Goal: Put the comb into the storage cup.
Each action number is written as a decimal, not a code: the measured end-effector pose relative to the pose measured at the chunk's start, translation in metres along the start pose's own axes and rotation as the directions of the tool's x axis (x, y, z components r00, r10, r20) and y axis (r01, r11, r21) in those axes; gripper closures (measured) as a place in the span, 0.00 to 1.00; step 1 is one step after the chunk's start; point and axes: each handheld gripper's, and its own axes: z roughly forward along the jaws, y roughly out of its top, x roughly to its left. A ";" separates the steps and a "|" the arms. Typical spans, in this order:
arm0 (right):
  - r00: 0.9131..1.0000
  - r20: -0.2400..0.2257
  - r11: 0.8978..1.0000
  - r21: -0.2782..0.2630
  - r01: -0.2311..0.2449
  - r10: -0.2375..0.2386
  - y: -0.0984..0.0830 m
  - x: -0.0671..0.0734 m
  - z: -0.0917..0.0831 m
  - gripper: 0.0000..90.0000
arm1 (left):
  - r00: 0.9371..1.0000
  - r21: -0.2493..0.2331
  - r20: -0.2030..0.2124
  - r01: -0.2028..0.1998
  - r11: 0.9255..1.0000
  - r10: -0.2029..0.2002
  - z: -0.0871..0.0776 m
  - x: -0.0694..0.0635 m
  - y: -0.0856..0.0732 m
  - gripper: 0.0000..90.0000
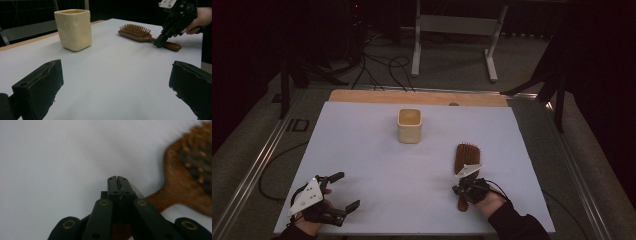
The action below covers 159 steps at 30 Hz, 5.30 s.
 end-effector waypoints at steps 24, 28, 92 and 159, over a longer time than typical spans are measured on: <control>0.995 0.061 0.996 0.021 -0.084 0.083 -0.029 -0.034 -0.023 1.00 | 1.000 0.007 0.002 -0.001 1.000 0.001 0.001 -0.001 0.000 0.00; 0.994 0.067 0.995 0.023 -0.093 0.091 -0.032 -0.039 -0.023 1.00 | 1.000 0.007 0.001 -0.001 1.000 0.001 0.002 -0.001 0.000 0.00; 0.988 -0.009 0.975 0.159 0.153 -0.154 -0.008 -0.068 -0.049 0.86 | 1.000 0.008 0.006 -0.006 1.000 0.006 0.001 -0.002 0.000 0.00; 0.991 0.051 0.914 0.395 0.094 -0.124 0.022 -0.078 -0.005 0.76 | 1.000 0.002 0.009 0.003 1.000 -0.003 0.002 -0.001 0.000 0.00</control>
